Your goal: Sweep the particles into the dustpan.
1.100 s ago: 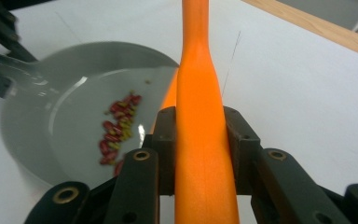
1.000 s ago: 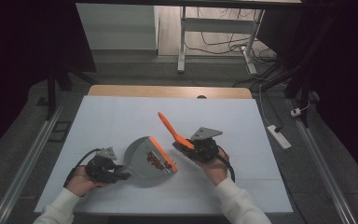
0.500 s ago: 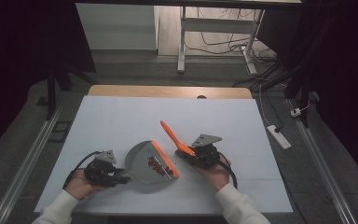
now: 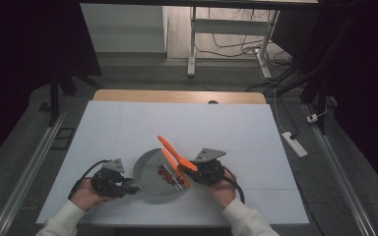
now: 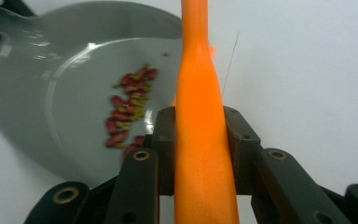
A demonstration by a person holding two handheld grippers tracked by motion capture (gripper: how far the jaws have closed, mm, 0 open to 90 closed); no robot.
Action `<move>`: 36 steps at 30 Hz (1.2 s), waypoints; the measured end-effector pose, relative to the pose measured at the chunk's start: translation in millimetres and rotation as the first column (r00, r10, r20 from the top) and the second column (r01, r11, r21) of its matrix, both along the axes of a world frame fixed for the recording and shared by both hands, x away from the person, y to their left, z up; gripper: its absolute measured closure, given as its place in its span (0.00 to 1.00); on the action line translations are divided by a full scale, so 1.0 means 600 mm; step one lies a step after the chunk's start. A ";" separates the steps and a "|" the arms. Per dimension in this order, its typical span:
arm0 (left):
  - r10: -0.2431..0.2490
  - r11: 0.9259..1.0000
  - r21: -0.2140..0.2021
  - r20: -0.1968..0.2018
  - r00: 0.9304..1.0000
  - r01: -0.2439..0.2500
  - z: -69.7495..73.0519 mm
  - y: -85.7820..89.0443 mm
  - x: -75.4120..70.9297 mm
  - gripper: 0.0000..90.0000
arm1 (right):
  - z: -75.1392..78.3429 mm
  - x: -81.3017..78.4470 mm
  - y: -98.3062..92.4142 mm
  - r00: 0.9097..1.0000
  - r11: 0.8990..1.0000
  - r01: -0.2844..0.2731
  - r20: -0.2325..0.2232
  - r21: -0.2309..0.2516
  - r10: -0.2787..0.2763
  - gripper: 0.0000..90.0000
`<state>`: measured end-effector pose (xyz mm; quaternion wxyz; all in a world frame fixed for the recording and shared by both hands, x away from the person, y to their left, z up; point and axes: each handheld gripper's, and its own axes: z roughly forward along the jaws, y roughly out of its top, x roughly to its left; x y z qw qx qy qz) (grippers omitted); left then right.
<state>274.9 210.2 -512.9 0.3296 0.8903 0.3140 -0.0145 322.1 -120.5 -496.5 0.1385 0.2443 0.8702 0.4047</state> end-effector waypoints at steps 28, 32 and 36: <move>-0.012 1.000 -0.005 -0.003 1.000 0.012 0.002 0.002 -0.003 0.69 | 0.033 0.012 -0.086 0.991 0.989 0.129 0.034 0.078 -0.132 0.78; -0.011 1.000 -0.004 -0.002 1.000 0.011 0.001 0.002 -0.003 0.69 | 0.038 0.016 -0.111 0.984 0.983 0.169 0.043 0.079 -0.172 0.78; -0.010 1.000 -0.008 0.000 1.000 0.010 0.003 0.004 -0.004 0.69 | 0.034 0.019 -0.132 0.978 0.976 0.203 0.030 0.080 -0.206 0.78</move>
